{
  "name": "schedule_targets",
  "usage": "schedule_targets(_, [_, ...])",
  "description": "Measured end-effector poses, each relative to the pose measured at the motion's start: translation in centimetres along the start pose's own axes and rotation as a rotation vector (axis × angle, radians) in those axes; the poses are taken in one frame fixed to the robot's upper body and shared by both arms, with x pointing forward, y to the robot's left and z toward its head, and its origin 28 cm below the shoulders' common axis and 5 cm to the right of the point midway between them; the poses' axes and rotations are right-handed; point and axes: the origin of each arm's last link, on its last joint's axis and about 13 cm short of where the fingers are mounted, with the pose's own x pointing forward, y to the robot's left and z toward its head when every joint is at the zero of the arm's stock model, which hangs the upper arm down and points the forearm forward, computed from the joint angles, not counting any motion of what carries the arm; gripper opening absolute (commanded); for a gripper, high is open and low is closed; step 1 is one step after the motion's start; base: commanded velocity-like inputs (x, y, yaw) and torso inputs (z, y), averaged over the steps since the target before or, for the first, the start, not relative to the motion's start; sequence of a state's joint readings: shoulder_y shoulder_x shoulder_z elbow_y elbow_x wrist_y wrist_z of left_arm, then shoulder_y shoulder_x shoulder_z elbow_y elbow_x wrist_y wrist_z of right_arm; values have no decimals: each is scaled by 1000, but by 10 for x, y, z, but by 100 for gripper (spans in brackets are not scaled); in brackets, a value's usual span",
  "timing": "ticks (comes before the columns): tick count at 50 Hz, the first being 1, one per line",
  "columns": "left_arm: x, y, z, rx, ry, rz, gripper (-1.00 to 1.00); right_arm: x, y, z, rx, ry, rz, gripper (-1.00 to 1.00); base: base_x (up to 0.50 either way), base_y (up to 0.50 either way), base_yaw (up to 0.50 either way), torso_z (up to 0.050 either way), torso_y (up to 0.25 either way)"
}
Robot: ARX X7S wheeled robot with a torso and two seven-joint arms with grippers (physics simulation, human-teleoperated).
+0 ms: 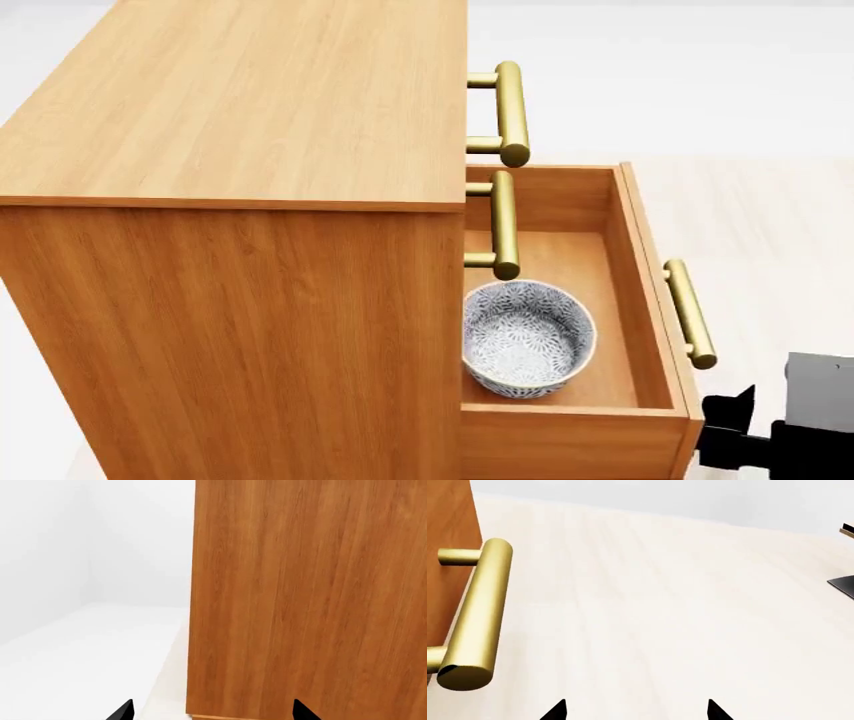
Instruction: Put the bowl in the bottom drawer of the cabinet and close it.
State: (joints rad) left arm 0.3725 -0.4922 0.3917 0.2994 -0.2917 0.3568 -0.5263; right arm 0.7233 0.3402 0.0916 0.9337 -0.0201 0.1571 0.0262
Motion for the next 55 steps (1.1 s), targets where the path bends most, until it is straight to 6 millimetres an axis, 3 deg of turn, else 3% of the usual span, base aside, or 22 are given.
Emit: schedule_targets(55, [-1,0,0,-6,2,-2,100,-20,30,5,15,-28,153,100,0,0,0,0,0])
